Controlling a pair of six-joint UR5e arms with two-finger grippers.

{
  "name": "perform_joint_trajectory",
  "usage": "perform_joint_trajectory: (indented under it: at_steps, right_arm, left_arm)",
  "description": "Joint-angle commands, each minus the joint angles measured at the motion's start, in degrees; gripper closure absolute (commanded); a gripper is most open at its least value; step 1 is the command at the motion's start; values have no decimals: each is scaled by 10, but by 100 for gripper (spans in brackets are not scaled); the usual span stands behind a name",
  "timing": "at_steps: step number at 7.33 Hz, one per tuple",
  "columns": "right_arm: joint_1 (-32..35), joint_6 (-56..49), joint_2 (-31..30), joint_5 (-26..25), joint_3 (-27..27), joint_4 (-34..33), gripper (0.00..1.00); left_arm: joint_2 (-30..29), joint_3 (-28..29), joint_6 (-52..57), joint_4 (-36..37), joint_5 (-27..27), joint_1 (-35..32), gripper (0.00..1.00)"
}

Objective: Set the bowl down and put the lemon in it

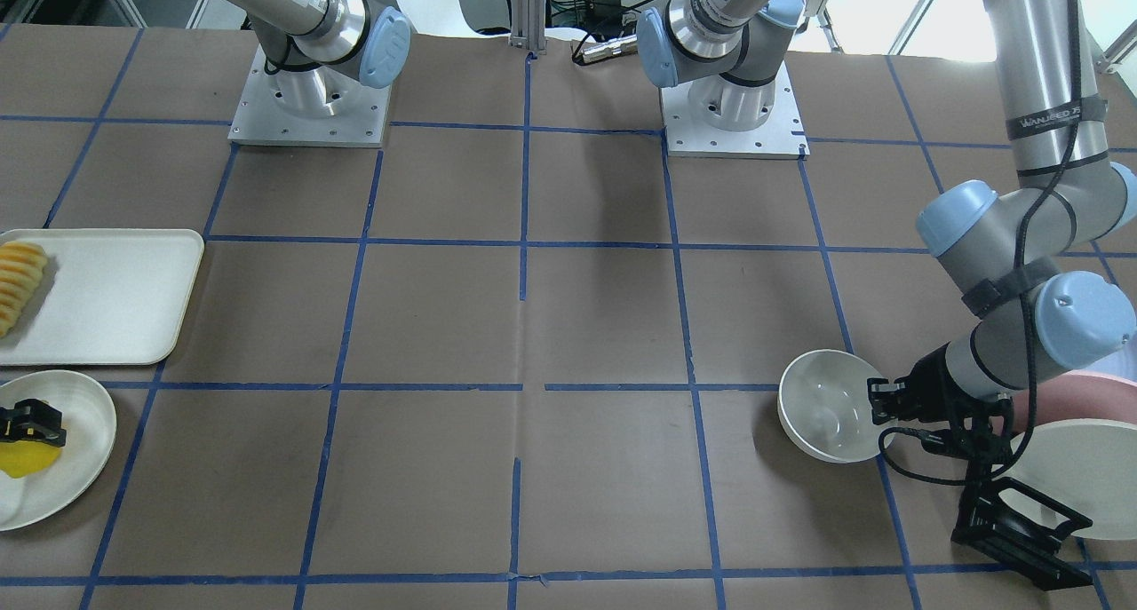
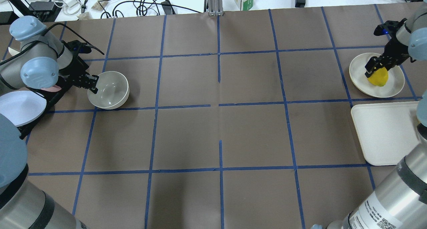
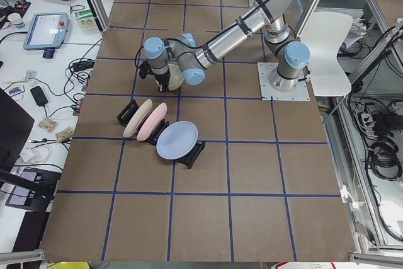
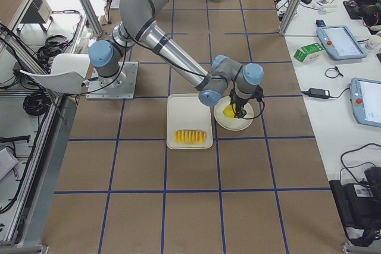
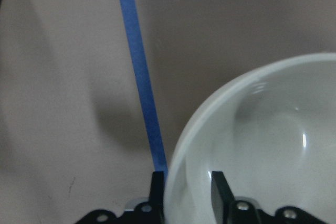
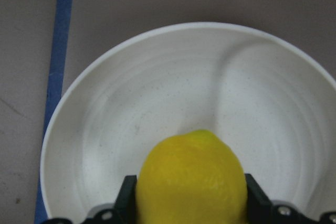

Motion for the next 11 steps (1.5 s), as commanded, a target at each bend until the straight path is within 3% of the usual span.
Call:
perform_joint_trajectory:
  at_steps: [1,3,4,7,8,11]
  right_arm:
    - [0,-2,-2,-4,-10,3,78]
    - [1,3,-43,-1,-11,15,77]
    - [3,5,-79,0,-10,38,77]
    - [29,60,-166,4,-9,135,78]
    - [66,104,-194,3,-9,165,78]
    - [189,234,-214,4,-9,212,81]
  left_arm:
    - [33,2,-7,-42,-5,-11,100]
    - [67,-8,-98,-66,-69,-54,100]
    - [72,-10,-199,-64,-82,-113,100]
    - [53,-10,-446,-4,-82,-259,100]
    - [47,-11,-507,-1,-83,-284,100]
    - [15,-11,-538,13,-81,-343,100]
